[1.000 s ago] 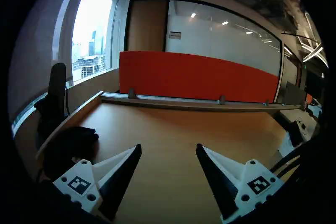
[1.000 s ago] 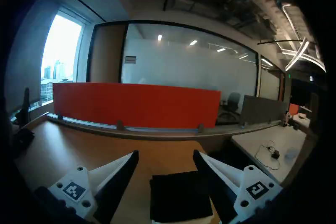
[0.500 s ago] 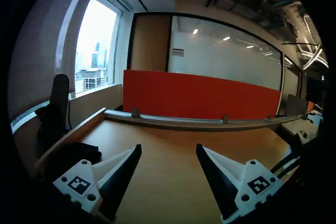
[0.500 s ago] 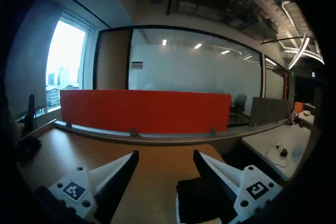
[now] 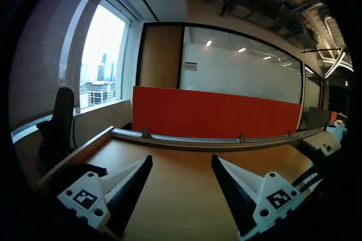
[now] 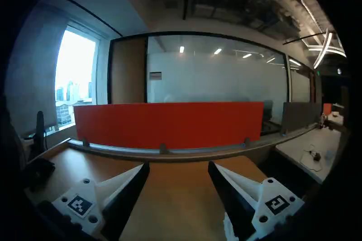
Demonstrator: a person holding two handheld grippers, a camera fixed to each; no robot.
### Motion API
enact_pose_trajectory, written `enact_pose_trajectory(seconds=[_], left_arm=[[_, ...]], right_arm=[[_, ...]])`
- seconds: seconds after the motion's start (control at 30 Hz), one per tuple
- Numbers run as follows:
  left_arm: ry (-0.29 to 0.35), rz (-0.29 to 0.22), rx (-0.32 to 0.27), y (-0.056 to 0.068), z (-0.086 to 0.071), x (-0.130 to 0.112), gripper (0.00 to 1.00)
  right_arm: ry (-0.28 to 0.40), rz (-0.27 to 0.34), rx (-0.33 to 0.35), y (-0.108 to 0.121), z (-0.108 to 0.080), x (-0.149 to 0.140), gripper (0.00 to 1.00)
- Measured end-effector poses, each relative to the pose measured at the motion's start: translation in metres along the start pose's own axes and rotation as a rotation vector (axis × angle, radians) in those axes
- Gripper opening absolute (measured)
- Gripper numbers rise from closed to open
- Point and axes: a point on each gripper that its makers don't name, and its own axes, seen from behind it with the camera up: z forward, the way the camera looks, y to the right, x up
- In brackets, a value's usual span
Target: Fold towel
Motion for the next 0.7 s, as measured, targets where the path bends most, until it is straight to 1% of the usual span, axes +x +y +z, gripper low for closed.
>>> enact_pose_trajectory(seconds=[0.1, 0.2, 0.4, 0.7], left_arm=[[0.006, -0.010, -0.008, 0.000, 0.002, 0.001, 0.96], [0.014, -0.011, -0.013, 0.000, 0.002, 0.003, 0.96], [0.028, 0.020, -0.025, 0.002, 0.003, 0.006, 0.96], [0.073, 0.048, -0.035, 0.008, 0.004, 0.008, 0.96]], right_arm=[[0.009, 0.018, 0.016, -0.016, 0.002, 0.001, 1.00], [0.009, 0.020, 0.018, -0.022, 0.003, 0.001, 1.00], [0.011, 0.013, 0.019, -0.028, 0.002, 0.005, 1.00], [0.010, 0.003, 0.022, -0.036, 0.002, 0.003, 1.00]])
